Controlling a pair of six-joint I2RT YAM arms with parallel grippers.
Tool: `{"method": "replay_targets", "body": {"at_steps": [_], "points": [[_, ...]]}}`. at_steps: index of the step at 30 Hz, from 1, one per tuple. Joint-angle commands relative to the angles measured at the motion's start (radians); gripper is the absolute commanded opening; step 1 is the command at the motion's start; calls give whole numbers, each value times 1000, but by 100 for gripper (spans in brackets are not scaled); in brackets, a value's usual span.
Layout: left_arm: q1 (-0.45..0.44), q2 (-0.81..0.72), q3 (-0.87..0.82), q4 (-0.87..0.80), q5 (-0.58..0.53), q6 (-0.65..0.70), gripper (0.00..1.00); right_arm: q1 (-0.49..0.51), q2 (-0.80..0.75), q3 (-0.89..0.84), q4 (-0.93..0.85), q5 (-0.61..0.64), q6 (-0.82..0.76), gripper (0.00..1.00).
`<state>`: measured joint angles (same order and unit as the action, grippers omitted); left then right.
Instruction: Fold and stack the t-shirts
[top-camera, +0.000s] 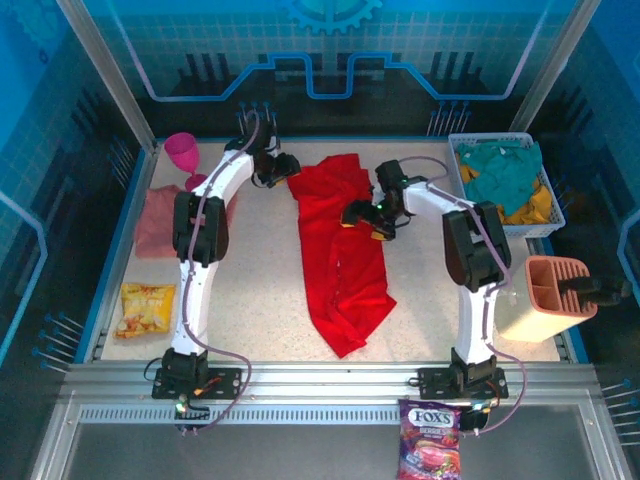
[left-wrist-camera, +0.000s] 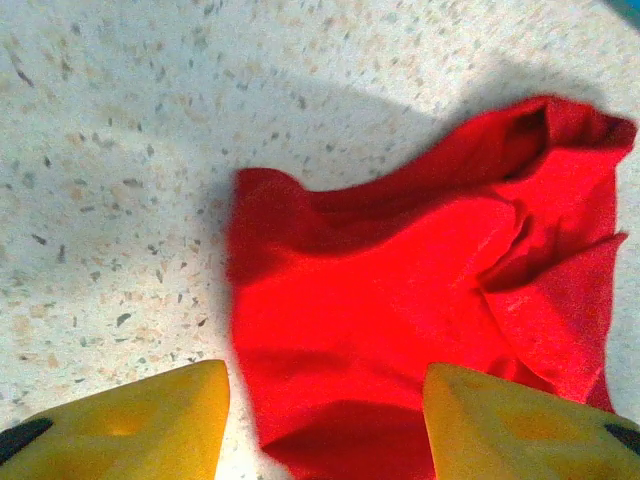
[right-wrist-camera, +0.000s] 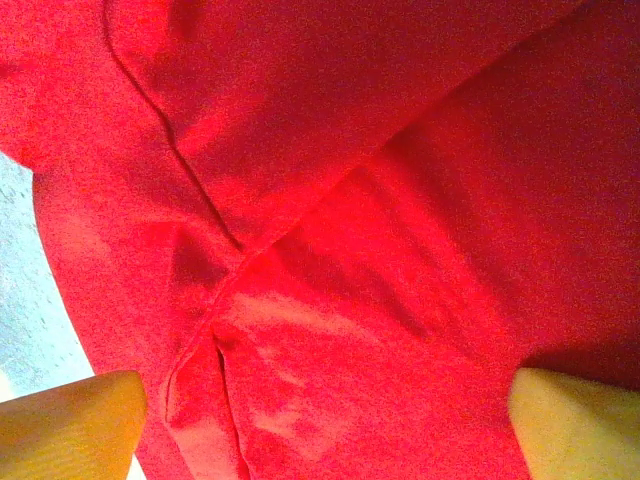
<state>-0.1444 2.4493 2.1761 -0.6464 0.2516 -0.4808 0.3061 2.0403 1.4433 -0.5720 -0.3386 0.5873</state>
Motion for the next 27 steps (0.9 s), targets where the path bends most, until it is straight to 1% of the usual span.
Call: {"method": "replay_targets", "body": {"at_steps": [1,2,4,9,13,15,17,22,24,27], "points": [[50,-36,0,-53,37,53,54,-7,-147,-109,-37,19,-53,98],[60,-52,-25,-41,42,58,54,-12,-200,-170,-40,26,-64,100],[76,-71,-64,-12,92,79,53,-24,-288,-263,-46,19,-83,100],[79,-46,-68,-14,119,117,54,-26,-488,-455,-92,9,-88,99],[75,-15,-68,47,145,99,54,-26,-610,-596,-100,5,-52,85],[67,4,-70,103,176,65,54,-26,-657,-657,-104,-11,-32,69],[54,28,-55,140,201,41,54,-20,-690,-708,-97,-16,-17,60],[18,111,35,141,196,19,54,-14,-719,-792,-53,-15,5,53],[8,141,72,127,187,12,54,-4,-719,-815,-22,-27,20,47],[-1,171,95,133,190,-12,53,19,-694,-833,27,-27,34,45]]}}
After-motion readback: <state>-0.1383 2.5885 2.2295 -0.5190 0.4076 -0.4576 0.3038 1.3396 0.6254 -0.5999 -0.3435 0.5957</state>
